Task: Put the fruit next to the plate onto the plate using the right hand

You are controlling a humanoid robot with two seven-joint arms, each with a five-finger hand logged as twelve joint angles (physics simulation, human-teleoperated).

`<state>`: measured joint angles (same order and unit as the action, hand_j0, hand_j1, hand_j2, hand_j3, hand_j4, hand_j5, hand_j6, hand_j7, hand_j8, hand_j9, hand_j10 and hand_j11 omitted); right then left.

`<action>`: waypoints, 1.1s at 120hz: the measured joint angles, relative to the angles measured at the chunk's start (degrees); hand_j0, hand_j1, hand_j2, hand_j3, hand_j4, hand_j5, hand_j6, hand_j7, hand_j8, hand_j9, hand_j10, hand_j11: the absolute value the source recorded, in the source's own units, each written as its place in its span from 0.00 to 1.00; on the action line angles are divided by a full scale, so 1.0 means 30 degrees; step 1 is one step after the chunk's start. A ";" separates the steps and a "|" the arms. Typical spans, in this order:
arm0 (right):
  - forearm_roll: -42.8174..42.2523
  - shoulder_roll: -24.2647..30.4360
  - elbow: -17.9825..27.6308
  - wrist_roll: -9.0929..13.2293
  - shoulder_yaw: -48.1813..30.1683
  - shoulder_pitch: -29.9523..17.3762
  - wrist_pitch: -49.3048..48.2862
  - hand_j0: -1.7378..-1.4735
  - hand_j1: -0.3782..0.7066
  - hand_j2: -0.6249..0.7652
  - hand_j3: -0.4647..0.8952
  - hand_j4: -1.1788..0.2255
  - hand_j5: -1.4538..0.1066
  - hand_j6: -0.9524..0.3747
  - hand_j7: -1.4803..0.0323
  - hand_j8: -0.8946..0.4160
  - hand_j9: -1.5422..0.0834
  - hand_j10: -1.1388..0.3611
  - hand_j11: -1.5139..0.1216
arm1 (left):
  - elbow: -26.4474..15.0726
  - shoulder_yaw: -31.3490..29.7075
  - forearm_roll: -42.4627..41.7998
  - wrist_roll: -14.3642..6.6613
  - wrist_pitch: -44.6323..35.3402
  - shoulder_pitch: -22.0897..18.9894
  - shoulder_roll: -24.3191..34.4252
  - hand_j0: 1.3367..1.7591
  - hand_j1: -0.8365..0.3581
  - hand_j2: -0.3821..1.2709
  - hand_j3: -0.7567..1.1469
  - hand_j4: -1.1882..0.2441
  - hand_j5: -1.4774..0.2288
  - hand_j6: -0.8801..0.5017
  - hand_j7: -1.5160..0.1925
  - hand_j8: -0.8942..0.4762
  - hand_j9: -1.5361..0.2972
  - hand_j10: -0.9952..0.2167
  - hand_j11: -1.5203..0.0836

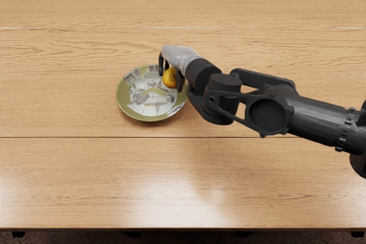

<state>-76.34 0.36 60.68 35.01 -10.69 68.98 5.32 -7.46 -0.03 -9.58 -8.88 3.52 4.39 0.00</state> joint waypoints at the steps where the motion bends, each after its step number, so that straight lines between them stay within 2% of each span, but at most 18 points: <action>1: 0.0000 -0.0010 -0.0037 0.0000 0.0004 -0.0004 0.0001 0.32 0.52 0.65 0.34 0.31 0.28 0.32 0.33 0.29 0.33 0.26 0.31 | 0.0000 0.0001 0.0000 0.0000 0.0000 0.0000 0.0000 0.76 0.97 0.23 0.40 0.82 0.85 0.62 0.87 0.64 0.82 0.80 0.93; 37: -0.0067 -0.0116 -0.1136 0.0005 0.0428 0.0067 -0.0013 0.32 0.52 0.65 0.34 0.31 0.28 0.31 0.33 0.28 0.33 0.26 0.31 | -0.0004 0.0002 0.0000 0.0000 0.0000 0.0000 0.0000 0.76 0.97 0.23 0.40 0.82 0.85 0.62 0.87 0.64 0.82 0.80 0.93; 74: -0.0658 -0.0120 -0.0974 0.0001 0.1129 0.0204 0.0006 0.32 0.52 0.65 0.34 0.31 0.28 0.31 0.33 0.28 0.33 0.26 0.31 | -0.0003 0.0001 0.0000 0.0000 0.0000 0.0000 0.0000 0.76 0.97 0.23 0.40 0.82 0.85 0.62 0.87 0.64 0.82 0.80 0.93; 106: -0.0658 -0.0120 -0.0936 -0.0472 0.1184 0.0175 0.0382 0.32 0.52 0.65 0.34 0.31 0.29 0.31 0.33 0.28 0.34 0.26 0.32 | 0.0000 0.0004 0.0000 0.0000 0.0000 0.0000 0.0000 0.76 0.97 0.23 0.40 0.82 0.85 0.62 0.87 0.64 0.82 0.80 0.93; 117: -0.0670 -0.0120 -0.0927 -0.0944 0.1423 0.0171 0.0407 0.32 0.52 0.65 0.34 0.31 0.29 0.31 0.33 0.28 0.34 0.26 0.32 | 0.0002 0.0001 0.0000 0.0000 0.0000 0.0000 0.0000 0.76 0.97 0.23 0.40 0.82 0.85 0.62 0.87 0.64 0.82 0.80 0.93; 132: -0.0677 -0.0120 -0.0920 -0.2174 0.1931 0.0166 0.0423 0.32 0.52 0.65 0.34 0.32 0.29 0.31 0.33 0.28 0.34 0.26 0.32 | 0.0004 0.0003 0.0000 0.0000 0.0001 0.0000 0.0000 0.76 0.97 0.23 0.40 0.82 0.85 0.62 0.87 0.64 0.82 0.80 0.93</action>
<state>-78.37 0.00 57.92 28.49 -4.90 69.48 6.59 -7.44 -0.02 -9.58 -8.88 3.52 4.39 0.00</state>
